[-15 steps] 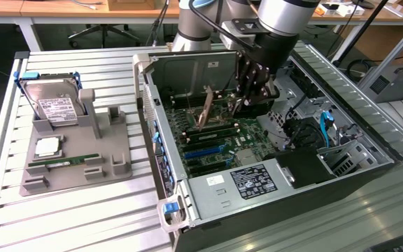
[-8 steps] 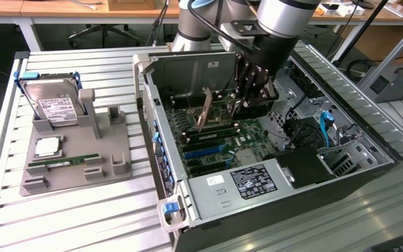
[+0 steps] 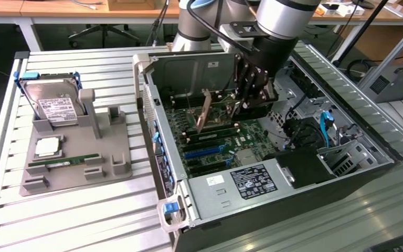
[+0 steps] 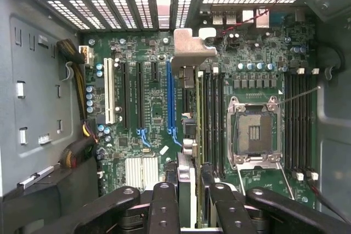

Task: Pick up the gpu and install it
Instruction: 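Insert the gpu into the slot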

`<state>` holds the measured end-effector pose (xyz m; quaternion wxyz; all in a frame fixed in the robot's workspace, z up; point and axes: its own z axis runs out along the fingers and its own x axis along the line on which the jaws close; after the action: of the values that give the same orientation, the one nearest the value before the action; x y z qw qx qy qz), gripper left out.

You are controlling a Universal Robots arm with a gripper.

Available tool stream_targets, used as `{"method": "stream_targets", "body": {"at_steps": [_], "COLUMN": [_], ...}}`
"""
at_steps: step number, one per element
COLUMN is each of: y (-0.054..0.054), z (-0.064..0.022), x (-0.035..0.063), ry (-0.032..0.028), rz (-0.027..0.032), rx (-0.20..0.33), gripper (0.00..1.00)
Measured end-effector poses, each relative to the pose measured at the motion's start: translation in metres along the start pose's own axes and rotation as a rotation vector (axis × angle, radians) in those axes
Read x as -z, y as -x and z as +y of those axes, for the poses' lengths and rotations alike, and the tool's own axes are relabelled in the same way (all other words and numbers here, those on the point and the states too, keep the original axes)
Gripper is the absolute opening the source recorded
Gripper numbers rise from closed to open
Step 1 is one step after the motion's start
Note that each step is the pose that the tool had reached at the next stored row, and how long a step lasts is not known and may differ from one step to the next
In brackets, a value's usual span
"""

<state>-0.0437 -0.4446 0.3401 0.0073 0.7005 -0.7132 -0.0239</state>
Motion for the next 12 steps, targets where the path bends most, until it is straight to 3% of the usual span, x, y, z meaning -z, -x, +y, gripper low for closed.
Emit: {"method": "stream_targets", "body": {"at_steps": [12], "y": [-0.0036], "z": [0.0028], "x": [-0.0013], "ry": [0.0000], "rz": [-0.0001], "rx": [0.000], "gripper": [0.27]}}
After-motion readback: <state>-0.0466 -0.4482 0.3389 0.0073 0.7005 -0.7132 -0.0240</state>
